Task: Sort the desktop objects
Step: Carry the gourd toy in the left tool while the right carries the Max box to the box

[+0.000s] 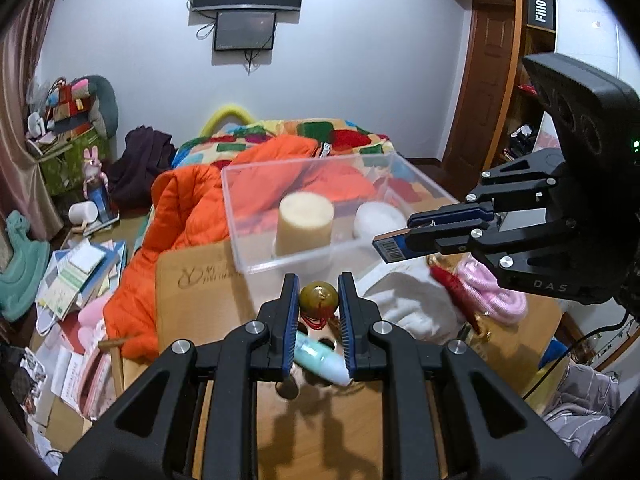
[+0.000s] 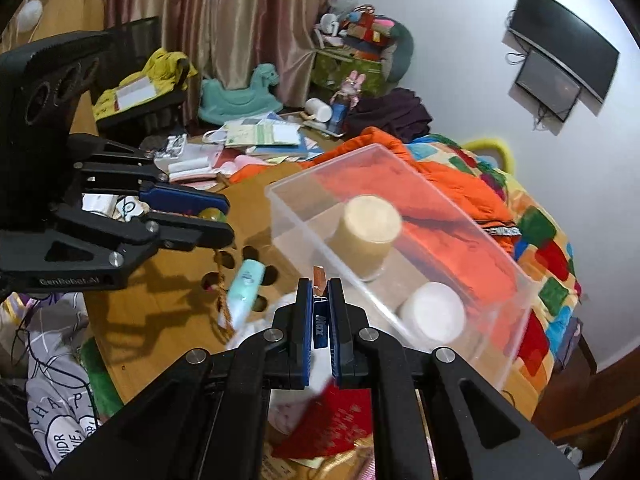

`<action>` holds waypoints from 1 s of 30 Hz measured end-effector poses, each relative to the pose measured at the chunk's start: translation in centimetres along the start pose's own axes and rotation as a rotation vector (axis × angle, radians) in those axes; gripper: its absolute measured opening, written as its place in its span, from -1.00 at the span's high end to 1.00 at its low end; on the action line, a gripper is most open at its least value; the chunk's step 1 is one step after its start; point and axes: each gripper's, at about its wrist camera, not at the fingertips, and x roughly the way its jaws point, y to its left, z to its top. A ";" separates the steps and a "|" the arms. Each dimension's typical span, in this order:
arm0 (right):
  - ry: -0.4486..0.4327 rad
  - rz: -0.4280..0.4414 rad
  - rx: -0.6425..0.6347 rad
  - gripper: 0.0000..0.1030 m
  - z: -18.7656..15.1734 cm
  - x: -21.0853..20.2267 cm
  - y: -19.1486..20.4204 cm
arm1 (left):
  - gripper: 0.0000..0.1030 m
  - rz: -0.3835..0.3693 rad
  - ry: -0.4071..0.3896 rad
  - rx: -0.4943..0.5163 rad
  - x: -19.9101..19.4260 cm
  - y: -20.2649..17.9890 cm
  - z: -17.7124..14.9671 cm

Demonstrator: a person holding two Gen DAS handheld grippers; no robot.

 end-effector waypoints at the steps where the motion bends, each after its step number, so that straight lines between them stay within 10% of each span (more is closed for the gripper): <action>1: -0.005 -0.006 0.006 0.88 0.0 -0.2 -0.3 | 0.64 0.005 -0.007 0.008 -0.1 -0.2 0.4; 15: -0.065 -0.075 0.124 0.88 -0.7 -1.7 -6.4 | 0.64 0.064 -0.010 0.006 3.3 0.7 5.3; 30: 0.008 -0.036 0.198 0.88 -3.6 2.6 -9.9 | 0.64 0.119 0.149 0.011 9.7 2.4 3.6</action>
